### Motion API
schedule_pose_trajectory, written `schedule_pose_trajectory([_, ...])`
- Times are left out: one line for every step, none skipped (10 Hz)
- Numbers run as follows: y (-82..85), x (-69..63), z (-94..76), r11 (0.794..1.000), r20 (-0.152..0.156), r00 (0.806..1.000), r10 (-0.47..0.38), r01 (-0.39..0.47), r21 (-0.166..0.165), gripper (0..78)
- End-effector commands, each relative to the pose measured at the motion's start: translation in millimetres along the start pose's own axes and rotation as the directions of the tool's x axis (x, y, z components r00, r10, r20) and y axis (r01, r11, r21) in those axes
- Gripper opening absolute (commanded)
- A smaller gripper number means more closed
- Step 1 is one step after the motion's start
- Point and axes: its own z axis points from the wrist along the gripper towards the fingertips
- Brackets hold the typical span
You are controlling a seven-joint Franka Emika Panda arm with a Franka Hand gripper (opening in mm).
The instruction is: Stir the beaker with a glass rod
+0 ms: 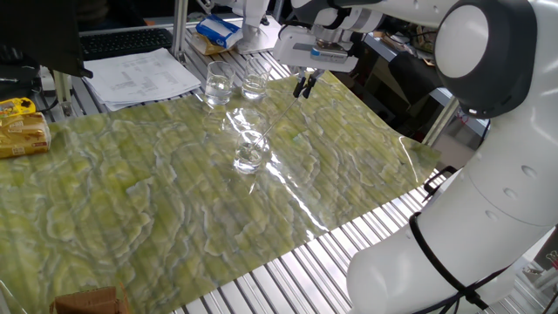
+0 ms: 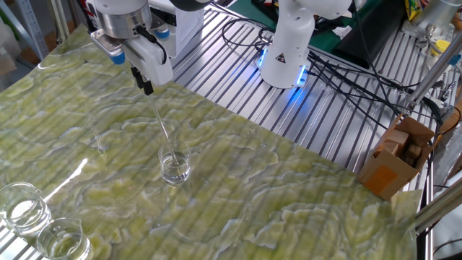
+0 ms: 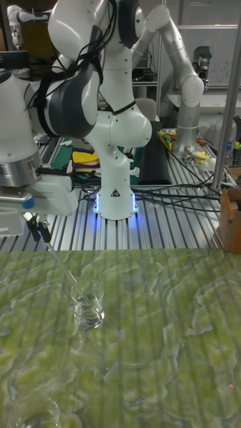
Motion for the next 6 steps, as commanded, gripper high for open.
schedule_pose_trajectory([38.6, 11.5, -30.0, 0.994, -0.009, 0.994, 0.107, -0.107, 0.026, 1.2])
schedule_pose_trajectory([40.5, 11.5, -31.9, 0.993, -0.01, 0.994, 0.111, -0.111, 0.027, 1.2])
schedule_pose_trajectory([41.5, 11.6, -32.8, 0.993, -0.01, 0.993, 0.115, -0.114, 0.027, 1.2])
schedule_pose_trajectory([43.1, 11.6, -34.3, 0.992, -0.01, 0.993, 0.121, -0.121, 0.028, 1.2])
schedule_pose_trajectory([43.1, 11.6, -34.3, 0.992, -0.01, 0.993, 0.121, -0.121, 0.028, 1.2])
schedule_pose_trajectory([44.5, 12.1, -35.6, 0.991, -0.009, 0.991, 0.13, -0.13, 0.029, 1.2])
